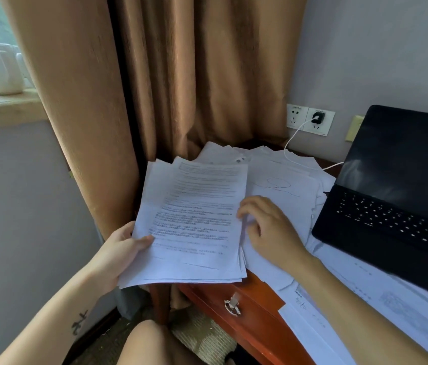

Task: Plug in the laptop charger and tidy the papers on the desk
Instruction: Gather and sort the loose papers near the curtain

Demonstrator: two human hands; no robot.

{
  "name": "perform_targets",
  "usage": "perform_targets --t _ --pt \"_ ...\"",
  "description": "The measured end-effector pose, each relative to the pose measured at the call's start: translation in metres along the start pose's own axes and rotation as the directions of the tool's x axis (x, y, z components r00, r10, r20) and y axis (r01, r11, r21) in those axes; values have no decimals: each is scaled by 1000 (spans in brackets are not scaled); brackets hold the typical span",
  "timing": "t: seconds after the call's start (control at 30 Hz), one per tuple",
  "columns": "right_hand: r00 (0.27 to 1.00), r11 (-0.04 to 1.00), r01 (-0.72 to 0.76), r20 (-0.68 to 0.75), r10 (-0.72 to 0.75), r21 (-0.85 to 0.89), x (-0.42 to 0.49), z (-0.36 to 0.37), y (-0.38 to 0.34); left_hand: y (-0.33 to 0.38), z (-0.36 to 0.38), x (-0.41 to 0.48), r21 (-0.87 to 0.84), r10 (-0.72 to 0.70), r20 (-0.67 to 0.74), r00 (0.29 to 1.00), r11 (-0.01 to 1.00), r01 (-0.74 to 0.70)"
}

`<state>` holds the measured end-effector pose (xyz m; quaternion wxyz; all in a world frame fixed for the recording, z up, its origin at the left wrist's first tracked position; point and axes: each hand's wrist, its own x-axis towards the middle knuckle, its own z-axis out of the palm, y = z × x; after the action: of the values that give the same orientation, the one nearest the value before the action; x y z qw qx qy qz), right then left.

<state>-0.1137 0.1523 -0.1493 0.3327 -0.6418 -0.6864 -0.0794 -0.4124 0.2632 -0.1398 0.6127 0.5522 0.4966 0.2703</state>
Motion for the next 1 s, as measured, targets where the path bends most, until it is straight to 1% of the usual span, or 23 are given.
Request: perform_targets --t 0.03,0.07,0.1,0.13,0.17,0.2,0.23,0.27,0.4,0.5,0.57,0.6,0.67,0.73,0.8,0.83,0.87,0.9,0.93,0.97,1.0 --pt "994 993 -90 -63 85 -78 -1 -3 6 0 1 1 -4 21 -44 999 1000 -21" --pt "974 964 -209 -121 191 -162 -2 -6 12 -2 1 2 3 42 -79 996 999 -42" --pt "938 907 -340 -166 306 -249 -3 -8 17 -5 0 3 22 58 -106 993 998 -56" --pt "890 825 -457 -183 419 -334 -4 -10 22 -7 -1 3 34 67 -120 991 997 -64" --pt "836 735 -542 -171 522 -407 -5 -13 25 -7 -2 3 38 73 -133 988 997 -68" --pt "783 661 -595 -146 605 -457 -5 -15 26 -8 -3 4 41 79 -141 987 996 -74" --pt "742 612 -624 -123 659 -486 -5 -17 26 -8 -3 4 51 87 -147 985 995 -81" --pt "714 584 -637 -101 693 -503 -4 -18 26 -8 -3 4 59 100 -146 984 994 -92" --pt "619 551 -661 44 784 -509 11 -27 25 -6 0 4 58 126 -159 979 991 -118" --pt "519 522 -744 131 845 -416 29 -42 27 -6 -2 4 66 129 -151 980 991 -120" --pt "462 486 -807 153 873 -335 39 -51 29 -6 -3 4 70 131 -150 980 990 -122" --pt "447 471 -837 149 882 -279 43 -55 30 -6 -3 5 74 137 -152 979 989 -127" --pt "436 447 -889 111 893 -97 46 -57 39 -5 -2 4 83 156 -154 976 986 -145" --pt "435 427 -894 38 899 135 42 -55 49 -3 -1 2 95 172 -153 973 983 -159" --pt "438 407 -840 8 899 358 34 -53 55 -2 -3 1 101 180 -140 974 981 -166" --pt "432 369 -796 22 902 479 30 -52 56 -2 -4 1 103 179 -136 974 981 -166" --pt "411 308 -752 49 911 582 28 -51 58 -2 -4 1 104 178 -133 975 981 -165" --pt "383 250 -726 74 921 641 26 -50 59 -3 -4 2 103 175 -130 976 981 -163" --pt "365 220 -728 96 926 649 26 -50 60 -3 -4 2 99 170 -127 977 982 -158" --pt "359 211 -754 122 925 621 25 -49 63 -3 -4 3 91 163 -123 979 984 -153" --pt "371 222 -784 151 916 580 24 -48 64 -4 -4 3 83 156 -118 981 986 -147"
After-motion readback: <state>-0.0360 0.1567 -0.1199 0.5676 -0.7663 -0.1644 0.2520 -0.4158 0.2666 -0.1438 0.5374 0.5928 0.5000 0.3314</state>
